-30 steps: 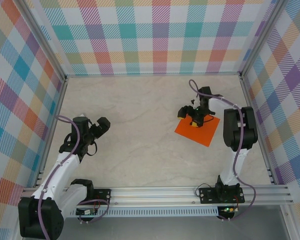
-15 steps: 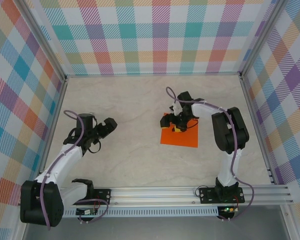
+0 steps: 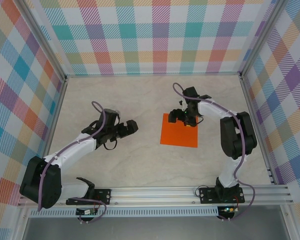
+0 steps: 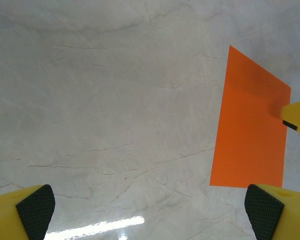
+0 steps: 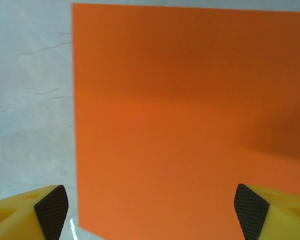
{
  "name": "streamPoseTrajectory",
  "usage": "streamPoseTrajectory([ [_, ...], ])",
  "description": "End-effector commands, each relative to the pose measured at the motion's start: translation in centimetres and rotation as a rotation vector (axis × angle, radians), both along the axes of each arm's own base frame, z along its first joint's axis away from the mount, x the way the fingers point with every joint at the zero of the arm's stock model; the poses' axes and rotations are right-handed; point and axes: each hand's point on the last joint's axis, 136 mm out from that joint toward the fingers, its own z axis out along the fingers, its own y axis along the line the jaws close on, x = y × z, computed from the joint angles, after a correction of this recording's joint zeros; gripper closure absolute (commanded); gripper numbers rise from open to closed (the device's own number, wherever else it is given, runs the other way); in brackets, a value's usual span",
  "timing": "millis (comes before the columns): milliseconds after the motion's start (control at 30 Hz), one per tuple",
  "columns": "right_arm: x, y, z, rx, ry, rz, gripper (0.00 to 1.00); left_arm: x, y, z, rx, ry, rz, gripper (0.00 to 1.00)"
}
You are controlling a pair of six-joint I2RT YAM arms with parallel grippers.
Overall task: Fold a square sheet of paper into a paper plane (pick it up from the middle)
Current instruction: Move the square sheet of paper to the center of the table.
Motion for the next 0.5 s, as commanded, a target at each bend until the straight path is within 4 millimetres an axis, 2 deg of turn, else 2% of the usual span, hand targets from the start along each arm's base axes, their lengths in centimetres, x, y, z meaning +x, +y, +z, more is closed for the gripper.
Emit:
streamPoseTrajectory([
  [0, -0.5, 0.7, -1.3, 0.002, 0.058, 0.004, 0.12, 0.9, -0.3, 1.0, -0.008, -0.031, 0.026, 0.0],
  [200, -1.7, 2.4, -3.0, 0.028, 0.112, 0.031, 0.14, 0.8, -0.6, 0.7, -0.013, -0.021, 0.012, 0.0],
  [467, -4.7, 6.6, -4.5, 0.034, 0.15, 0.106, 0.15, 0.6, -0.7, 0.7, -0.023, -0.026, 0.005, 0.0],
])
